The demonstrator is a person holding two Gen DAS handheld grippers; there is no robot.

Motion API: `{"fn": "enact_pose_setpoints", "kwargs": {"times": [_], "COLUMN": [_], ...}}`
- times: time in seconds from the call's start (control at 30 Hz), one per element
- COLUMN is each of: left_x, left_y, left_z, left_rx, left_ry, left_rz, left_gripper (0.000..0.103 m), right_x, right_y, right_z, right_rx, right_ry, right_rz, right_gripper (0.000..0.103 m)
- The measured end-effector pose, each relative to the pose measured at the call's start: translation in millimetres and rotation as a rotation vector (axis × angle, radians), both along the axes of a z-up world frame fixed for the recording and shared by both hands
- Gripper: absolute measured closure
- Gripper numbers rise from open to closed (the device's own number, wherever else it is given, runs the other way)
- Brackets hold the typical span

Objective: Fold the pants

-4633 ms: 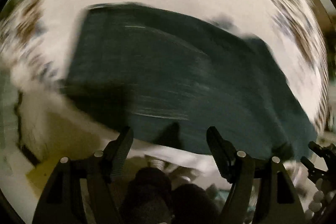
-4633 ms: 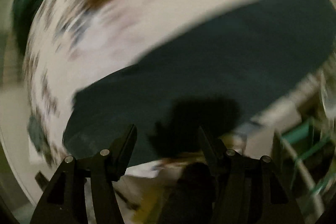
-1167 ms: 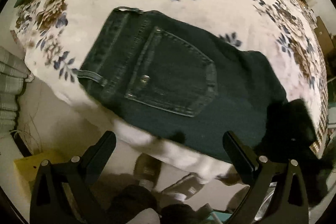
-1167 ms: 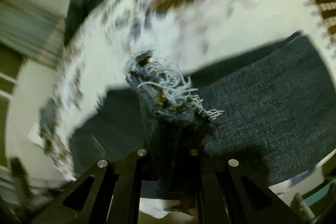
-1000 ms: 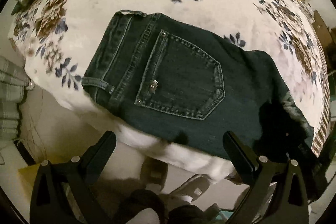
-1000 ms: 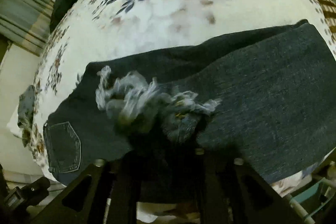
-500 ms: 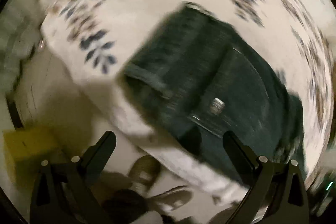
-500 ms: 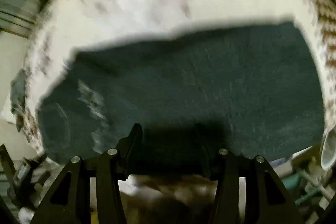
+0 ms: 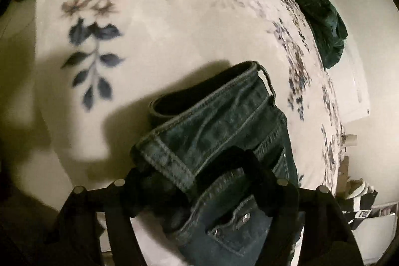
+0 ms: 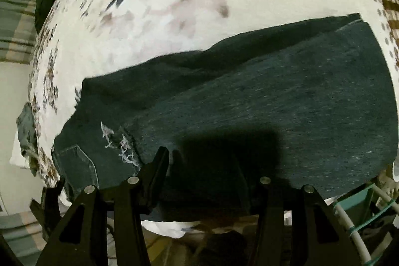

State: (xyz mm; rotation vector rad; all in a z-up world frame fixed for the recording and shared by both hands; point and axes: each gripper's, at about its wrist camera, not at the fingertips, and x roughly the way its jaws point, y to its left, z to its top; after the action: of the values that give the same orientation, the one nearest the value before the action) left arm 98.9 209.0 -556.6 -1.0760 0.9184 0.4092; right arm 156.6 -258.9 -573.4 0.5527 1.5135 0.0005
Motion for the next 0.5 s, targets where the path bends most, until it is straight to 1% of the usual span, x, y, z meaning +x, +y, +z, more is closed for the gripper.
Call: {"fn": "enact_pose_setpoints", "kwargs": {"times": [0.07, 0.1, 0.17, 0.2, 0.23, 0.3, 0.37, 0.5], "left_x": [0, 4, 6, 4, 7, 7, 1, -1], "left_y": [3, 4, 7, 7, 6, 1, -4, -32], "left_z": [-7, -7, -5, -4, 0, 12, 32, 88], "left_rx": [0.002, 0.015, 0.026, 0.027, 0.025, 0.035, 0.061, 0.149], "left_ry": [-0.024, -0.032, -0.034, -0.043, -0.058, -0.102, -0.147, -0.240], "left_rz": [0.016, 0.017, 0.015, 0.012, 0.006, -0.013, -0.038, -0.121], "left_gripper": [0.038, 0.039, 0.051, 0.066, 0.073, 0.077, 0.079, 0.080], "right_x": [4, 3, 4, 3, 2, -1, -4, -15], "right_y": [12, 14, 20, 21, 20, 17, 11, -6], "right_z": [-3, -4, -6, -7, -7, -6, -5, 3], "right_rx": [-0.010, -0.015, -0.014, -0.012, -0.007, 0.009, 0.024, 0.032], "right_ry": [0.000, 0.001, 0.000, -0.003, -0.007, -0.017, -0.030, -0.067], "right_rz": [0.018, 0.026, 0.032, 0.031, 0.030, 0.028, 0.032, 0.006], "right_gripper": [0.050, 0.050, 0.050, 0.050, 0.050, 0.050, 0.050, 0.050]}}
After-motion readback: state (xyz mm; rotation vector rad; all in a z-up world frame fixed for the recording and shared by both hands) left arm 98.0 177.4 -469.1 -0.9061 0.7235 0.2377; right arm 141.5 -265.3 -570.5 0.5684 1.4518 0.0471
